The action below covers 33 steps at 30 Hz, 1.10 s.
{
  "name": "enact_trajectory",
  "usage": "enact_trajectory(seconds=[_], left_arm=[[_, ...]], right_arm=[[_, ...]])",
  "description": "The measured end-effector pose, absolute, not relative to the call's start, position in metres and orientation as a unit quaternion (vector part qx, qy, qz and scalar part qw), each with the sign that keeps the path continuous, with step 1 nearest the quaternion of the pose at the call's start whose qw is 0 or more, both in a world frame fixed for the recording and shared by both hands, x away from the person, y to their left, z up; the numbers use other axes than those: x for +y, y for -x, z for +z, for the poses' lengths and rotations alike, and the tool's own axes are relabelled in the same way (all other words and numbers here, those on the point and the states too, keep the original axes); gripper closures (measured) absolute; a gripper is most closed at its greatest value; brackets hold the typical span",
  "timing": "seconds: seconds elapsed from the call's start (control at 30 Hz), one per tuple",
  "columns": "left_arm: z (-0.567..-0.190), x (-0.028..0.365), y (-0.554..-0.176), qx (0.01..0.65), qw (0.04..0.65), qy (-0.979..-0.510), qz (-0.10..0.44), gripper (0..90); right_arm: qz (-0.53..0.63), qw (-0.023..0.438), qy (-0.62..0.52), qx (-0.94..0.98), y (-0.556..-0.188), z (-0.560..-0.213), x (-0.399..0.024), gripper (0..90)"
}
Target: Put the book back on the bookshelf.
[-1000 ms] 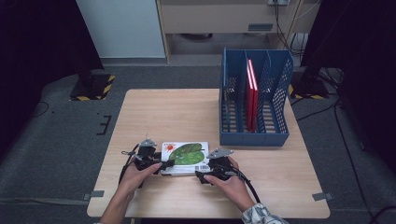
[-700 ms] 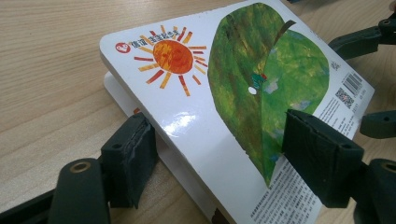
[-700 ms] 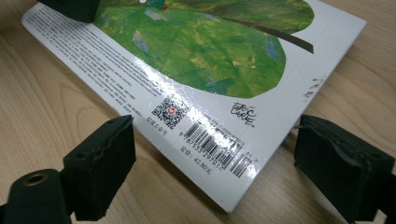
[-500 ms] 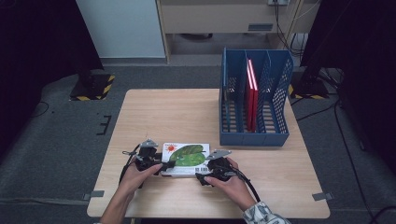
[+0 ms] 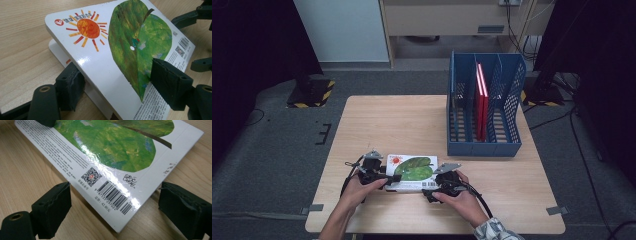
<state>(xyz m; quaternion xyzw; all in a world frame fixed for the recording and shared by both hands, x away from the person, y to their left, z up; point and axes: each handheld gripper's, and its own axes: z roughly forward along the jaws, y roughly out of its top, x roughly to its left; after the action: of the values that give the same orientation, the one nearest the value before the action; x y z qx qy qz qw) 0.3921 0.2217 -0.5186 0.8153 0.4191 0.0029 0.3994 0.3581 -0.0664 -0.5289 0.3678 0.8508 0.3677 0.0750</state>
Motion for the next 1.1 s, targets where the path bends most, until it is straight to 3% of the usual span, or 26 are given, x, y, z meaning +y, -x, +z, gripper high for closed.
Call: enact_trajectory(seconds=[0.8,1.1], left_arm=[[-0.52,0.222,-0.391,0.407,0.404,-0.819,0.003,29.2],[-0.519,0.218,-0.389,0.394,0.401,-0.827,0.004,29.6]], right_arm=[[0.38,0.049,-0.39,0.837,-0.379,-0.526,-0.074,10.5],[0.386,0.052,-0.398,0.831,-0.385,-0.53,-0.073,3.2]])
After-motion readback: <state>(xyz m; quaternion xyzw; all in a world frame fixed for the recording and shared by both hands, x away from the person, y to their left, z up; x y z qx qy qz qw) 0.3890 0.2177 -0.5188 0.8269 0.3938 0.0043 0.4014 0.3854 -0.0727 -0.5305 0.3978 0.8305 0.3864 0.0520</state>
